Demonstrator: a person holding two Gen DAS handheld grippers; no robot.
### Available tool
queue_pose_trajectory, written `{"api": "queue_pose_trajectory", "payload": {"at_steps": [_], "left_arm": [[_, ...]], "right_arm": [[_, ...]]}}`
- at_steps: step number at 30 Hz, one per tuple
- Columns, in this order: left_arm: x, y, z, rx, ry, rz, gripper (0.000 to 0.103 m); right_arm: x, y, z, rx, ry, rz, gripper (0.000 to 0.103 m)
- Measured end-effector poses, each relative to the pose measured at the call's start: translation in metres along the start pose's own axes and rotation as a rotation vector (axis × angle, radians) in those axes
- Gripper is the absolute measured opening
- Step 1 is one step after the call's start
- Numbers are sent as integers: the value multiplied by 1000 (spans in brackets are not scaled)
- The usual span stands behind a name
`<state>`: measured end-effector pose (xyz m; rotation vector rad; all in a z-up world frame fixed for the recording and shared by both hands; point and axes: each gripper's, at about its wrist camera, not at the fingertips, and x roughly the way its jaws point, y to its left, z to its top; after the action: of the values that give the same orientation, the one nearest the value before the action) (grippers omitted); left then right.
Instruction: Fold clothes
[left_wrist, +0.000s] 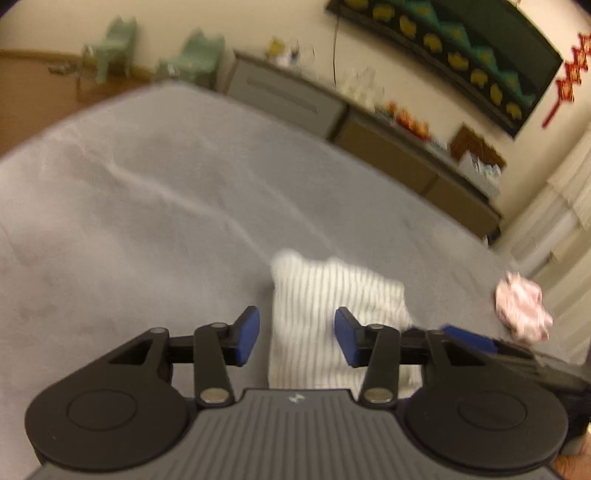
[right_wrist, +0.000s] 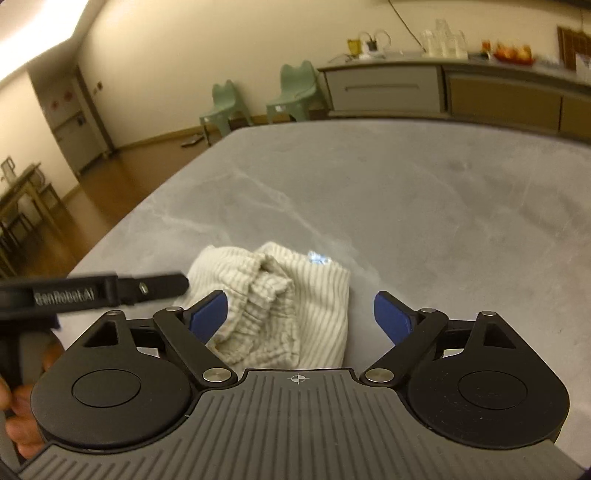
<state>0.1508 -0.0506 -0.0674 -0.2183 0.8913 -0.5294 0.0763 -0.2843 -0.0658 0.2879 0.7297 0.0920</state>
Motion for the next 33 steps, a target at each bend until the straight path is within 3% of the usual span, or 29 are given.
{"api": "queue_pose_trajectory", "payload": {"at_steps": [3, 4, 5, 6, 9, 14, 21, 27, 30, 33], "left_arm": [[11, -1, -1, 15, 12, -19, 47], [14, -1, -1, 20, 13, -23, 37], [16, -1, 0, 25, 11, -24, 30], [15, -1, 0, 31, -2, -15, 28], [6, 3, 0, 25, -54, 47, 24], [-14, 46, 10, -83, -132, 189, 23], [-22, 102, 30, -191, -175, 326, 25], [-44, 115, 38, -224, -217, 347, 33], [-63, 110, 39, -233, -266, 330, 35], [-71, 104, 38, -270, -268, 281, 36]], "right_arm": [[15, -12, -12, 54, 50, 32, 80], [17, -14, -13, 54, 40, 47, 74], [19, -15, -14, 56, 34, 65, 57], [21, -13, -11, 62, 39, 83, 47], [26, 3, 1, -8, 22, 73, 22], [58, 49, 22, -133, 19, 85, 20], [141, 132, 43, -285, 93, 109, 20], [156, 168, 53, -394, 87, 72, 26], [130, 161, 63, -316, 10, 53, 33], [99, 164, 59, -262, -72, 131, 33]]}}
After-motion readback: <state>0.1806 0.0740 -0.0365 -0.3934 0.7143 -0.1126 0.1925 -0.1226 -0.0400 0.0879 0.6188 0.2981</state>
